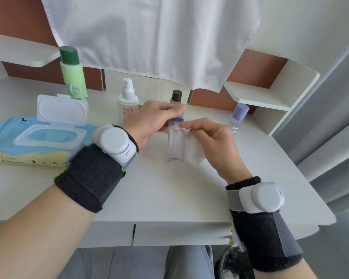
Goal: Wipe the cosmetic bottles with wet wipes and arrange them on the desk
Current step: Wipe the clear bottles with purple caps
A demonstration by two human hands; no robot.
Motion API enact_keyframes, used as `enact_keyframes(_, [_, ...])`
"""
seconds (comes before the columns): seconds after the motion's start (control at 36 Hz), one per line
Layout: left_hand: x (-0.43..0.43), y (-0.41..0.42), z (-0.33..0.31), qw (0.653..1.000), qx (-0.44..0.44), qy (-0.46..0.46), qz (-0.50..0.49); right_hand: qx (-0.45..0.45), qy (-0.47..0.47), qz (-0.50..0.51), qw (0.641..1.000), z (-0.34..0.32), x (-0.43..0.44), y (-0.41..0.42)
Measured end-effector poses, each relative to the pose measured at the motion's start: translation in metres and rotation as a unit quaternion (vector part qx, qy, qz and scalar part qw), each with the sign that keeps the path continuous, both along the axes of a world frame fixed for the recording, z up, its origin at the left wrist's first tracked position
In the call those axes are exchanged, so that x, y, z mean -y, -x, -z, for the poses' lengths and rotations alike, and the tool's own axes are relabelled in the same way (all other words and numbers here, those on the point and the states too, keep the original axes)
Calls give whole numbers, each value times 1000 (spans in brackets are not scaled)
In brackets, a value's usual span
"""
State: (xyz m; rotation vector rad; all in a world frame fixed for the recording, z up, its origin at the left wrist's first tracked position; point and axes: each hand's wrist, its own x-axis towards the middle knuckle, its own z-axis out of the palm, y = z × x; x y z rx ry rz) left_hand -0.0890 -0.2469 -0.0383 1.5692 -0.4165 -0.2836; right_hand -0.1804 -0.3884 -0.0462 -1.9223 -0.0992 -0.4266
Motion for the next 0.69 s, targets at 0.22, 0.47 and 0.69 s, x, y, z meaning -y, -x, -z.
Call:
enact_keyframes(0.22, [-6, 0, -5, 998, -26, 50, -9, -9, 11, -46, 999, -2, -3, 4])
enact_keyframes(0.47, [-10, -5, -6, 990, -41, 134, -16, -41, 21, -99, 994, -3, -5, 7])
enact_keyframes(0.69, [-15, -13, -10, 971, -53, 230, -31, -91, 10, -72, 993, -8, -5, 10])
